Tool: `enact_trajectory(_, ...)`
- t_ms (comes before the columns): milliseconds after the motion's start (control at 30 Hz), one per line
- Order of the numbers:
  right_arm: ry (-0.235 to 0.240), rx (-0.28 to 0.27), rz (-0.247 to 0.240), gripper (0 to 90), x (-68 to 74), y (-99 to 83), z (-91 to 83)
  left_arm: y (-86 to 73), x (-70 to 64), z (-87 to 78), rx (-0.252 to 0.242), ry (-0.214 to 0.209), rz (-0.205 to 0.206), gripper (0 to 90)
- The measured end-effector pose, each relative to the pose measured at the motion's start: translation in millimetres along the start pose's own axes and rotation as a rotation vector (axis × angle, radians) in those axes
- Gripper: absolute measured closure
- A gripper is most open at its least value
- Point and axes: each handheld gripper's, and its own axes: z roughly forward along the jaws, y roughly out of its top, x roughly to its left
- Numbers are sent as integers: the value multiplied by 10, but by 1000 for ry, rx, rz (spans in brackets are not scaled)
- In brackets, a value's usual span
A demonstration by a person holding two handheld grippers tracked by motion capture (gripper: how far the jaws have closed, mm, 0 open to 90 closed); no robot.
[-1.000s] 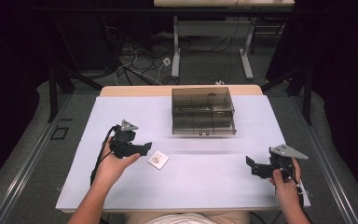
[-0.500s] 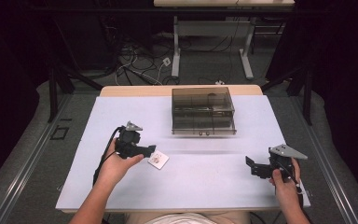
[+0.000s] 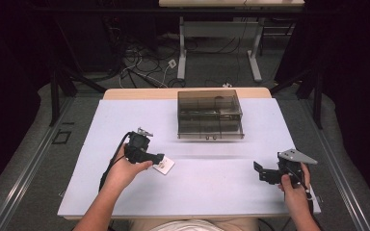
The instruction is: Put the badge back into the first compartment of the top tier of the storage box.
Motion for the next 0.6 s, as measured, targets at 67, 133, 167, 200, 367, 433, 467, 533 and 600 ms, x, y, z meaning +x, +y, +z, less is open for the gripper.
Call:
enact_trajectory(67,0,0,1,0,2,0,-1,6,6,16,13,-4,-2,268)
enact_trajectory(133,1,0,-1,0,1,0,0,12,6,38,15,-5,-8,268)
enact_trajectory(167,1,3,6,0,7,-1,0,15,3,42,31,-12,-19,268)
enact_trajectory(200,0,5,2,0,5,-1,0,18,1,54,32,-9,-20,268)
enact_trajectory(367,1,5,-6,0,4,0,1,26,-18,120,46,-17,-18,262)
enact_trajectory(433,1,6,-5,0,5,0,1,28,-36,148,52,-16,-13,262)
enact_trajectory(467,1,6,-6,0,4,0,2,28,-40,166,47,-14,-1,262)
enact_trajectory(533,2,6,-8,0,4,0,2,29,-48,193,57,-14,7,262)
enact_trajectory(600,5,5,-7,0,4,-2,5,23,-57,220,70,-15,1,262)
